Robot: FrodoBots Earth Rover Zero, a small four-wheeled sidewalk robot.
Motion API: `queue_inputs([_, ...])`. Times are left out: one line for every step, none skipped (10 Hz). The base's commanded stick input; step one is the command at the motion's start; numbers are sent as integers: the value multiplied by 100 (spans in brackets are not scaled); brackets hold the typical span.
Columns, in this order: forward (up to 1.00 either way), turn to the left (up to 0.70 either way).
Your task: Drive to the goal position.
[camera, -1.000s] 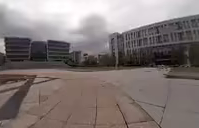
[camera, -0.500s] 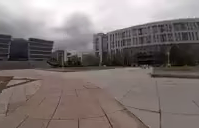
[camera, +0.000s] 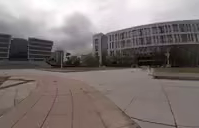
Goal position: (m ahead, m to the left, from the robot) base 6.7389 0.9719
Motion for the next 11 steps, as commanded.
queue_inputs([70,0])
queue_inputs([70,0])
queue_inputs([70,0])
queue_inputs([70,0])
queue_inputs([70,0])
queue_inputs([70,0])
queue_inputs([70,0])
queue_inputs([70,0])
queue_inputs([70,0])
queue_inputs([70,0])
queue_inputs([70,0])
